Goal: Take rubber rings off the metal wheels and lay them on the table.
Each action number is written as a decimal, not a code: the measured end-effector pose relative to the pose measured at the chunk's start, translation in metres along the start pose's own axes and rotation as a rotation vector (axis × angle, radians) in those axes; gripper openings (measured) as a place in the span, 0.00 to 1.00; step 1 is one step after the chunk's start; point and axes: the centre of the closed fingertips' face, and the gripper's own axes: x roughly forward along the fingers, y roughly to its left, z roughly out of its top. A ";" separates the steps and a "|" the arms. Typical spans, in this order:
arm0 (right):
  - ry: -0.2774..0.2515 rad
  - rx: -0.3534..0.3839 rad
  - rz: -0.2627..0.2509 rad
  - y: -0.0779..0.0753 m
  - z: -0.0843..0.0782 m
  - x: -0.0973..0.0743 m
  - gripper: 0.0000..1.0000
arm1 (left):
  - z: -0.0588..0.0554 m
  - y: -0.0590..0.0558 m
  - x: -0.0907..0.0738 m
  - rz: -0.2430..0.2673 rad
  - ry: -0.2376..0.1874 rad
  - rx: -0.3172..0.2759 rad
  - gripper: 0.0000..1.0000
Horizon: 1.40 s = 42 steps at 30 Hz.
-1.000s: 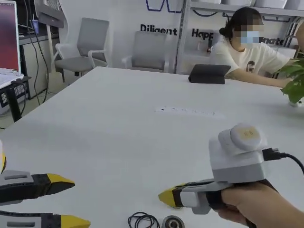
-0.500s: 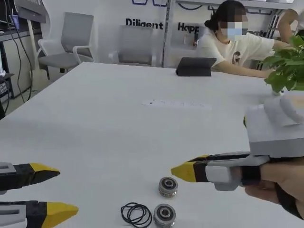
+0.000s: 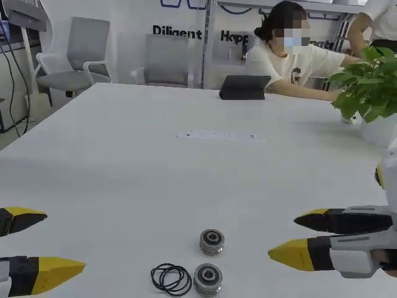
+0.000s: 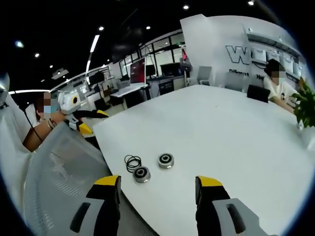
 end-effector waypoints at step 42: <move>0.237 -0.033 0.021 0.006 -0.070 0.000 0.81 | -0.026 -0.034 0.019 -0.152 0.160 -0.117 0.94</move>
